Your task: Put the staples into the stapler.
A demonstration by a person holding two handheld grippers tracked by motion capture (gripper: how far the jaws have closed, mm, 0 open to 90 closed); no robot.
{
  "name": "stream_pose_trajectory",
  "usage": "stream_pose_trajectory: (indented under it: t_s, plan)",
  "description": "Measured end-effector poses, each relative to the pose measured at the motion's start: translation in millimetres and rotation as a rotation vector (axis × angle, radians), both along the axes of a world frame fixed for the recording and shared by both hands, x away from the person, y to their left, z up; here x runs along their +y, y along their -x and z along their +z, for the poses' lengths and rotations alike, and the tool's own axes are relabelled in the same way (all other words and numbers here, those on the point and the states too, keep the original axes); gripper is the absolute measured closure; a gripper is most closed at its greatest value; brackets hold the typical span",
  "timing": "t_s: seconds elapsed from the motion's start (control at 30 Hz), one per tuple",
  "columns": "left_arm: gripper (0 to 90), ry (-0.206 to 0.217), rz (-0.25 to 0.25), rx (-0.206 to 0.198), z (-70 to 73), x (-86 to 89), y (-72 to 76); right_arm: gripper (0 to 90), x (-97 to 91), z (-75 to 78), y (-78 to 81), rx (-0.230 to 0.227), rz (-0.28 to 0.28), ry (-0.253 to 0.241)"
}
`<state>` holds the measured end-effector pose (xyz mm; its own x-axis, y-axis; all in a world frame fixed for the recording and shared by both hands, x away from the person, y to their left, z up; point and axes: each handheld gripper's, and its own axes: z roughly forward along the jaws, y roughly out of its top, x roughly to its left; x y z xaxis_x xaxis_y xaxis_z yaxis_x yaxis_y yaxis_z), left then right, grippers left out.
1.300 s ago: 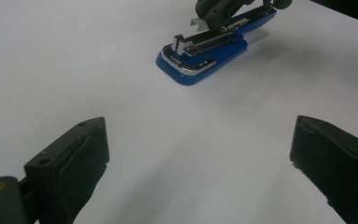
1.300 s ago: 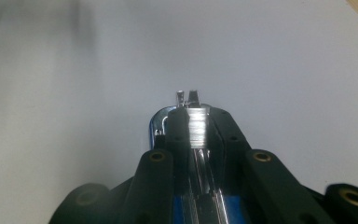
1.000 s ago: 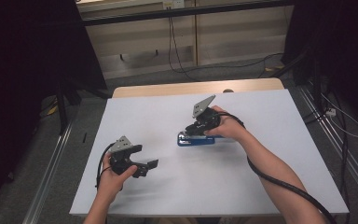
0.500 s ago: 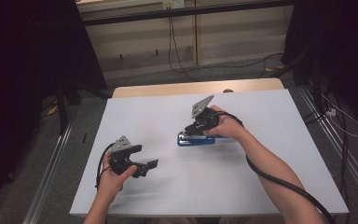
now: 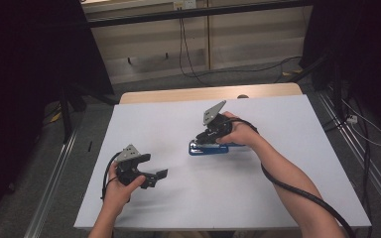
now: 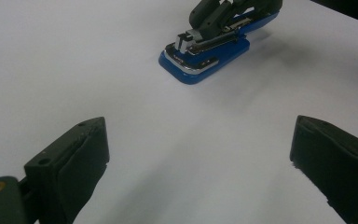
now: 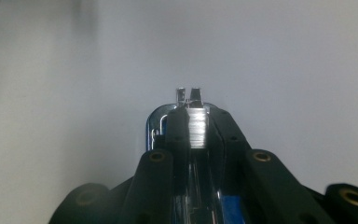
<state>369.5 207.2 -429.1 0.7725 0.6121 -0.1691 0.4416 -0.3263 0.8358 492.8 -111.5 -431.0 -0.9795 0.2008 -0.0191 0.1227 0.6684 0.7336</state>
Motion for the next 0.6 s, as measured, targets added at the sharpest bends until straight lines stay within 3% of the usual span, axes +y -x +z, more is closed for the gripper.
stream_pose_trajectory:
  t_s: [0.6]
  plan:
    - [4.6,-0.002,0.001,0.001,-0.4,0.5,-0.4,79.5,3.5,-0.1,-4.7,0.033,0.011,-0.007]
